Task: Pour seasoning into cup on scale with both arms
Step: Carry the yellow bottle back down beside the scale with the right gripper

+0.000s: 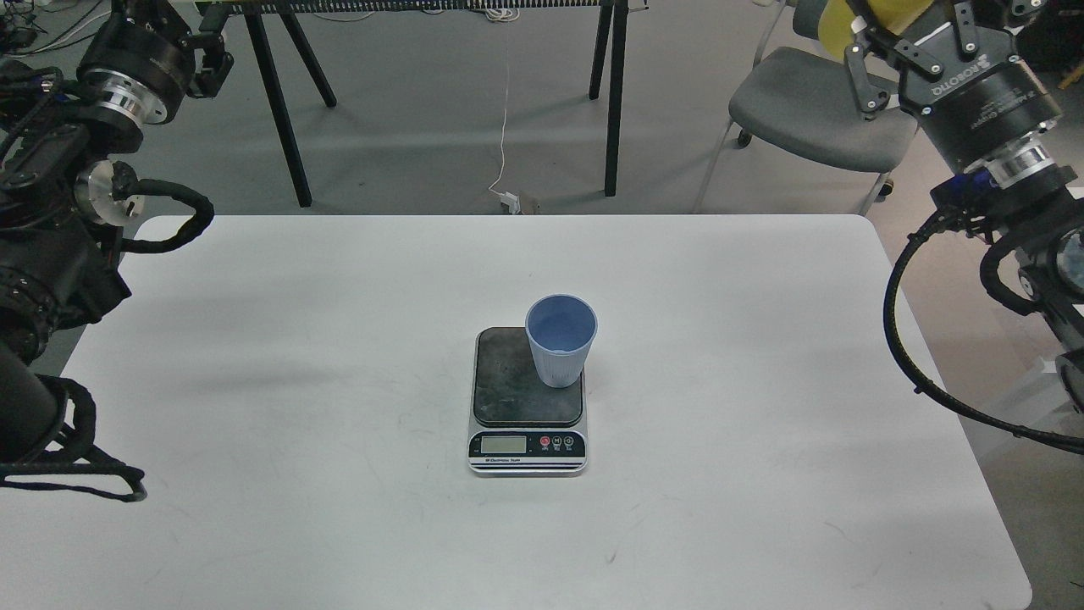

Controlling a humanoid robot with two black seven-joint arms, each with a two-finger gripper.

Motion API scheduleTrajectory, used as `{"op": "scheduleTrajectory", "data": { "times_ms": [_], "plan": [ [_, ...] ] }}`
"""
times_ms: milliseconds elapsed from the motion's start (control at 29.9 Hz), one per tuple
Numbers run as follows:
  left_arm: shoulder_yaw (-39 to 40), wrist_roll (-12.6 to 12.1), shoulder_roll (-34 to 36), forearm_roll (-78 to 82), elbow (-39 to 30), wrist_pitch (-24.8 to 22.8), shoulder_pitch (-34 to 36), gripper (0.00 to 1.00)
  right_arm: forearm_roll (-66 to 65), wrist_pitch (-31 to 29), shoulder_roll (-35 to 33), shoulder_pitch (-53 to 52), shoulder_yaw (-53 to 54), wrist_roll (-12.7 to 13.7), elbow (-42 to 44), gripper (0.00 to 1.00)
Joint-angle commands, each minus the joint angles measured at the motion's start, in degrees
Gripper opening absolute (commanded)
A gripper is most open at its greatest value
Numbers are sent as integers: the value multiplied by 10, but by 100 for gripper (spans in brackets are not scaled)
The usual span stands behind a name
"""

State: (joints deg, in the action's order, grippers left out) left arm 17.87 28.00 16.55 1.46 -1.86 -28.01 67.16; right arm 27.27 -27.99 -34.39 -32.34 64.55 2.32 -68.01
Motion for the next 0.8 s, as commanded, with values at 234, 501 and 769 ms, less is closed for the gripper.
{"op": "scheduleTrajectory", "data": {
  "times_ms": [234, 501, 769],
  "plan": [
    [0, 0, 0, 0, 0, 0, -4, 94, 38, 0, 2, 213, 107, -33, -89, 48],
    [-11, 0, 1, 0, 0, 0, -5, 94, 52, 0, 23, 311, 113, -62, -100, 48],
    [-11, 0, 0, 0, 0, 0, -9, 94, 51, 0, 87, 379, 114, -66, -99, 48]
  ]
}}
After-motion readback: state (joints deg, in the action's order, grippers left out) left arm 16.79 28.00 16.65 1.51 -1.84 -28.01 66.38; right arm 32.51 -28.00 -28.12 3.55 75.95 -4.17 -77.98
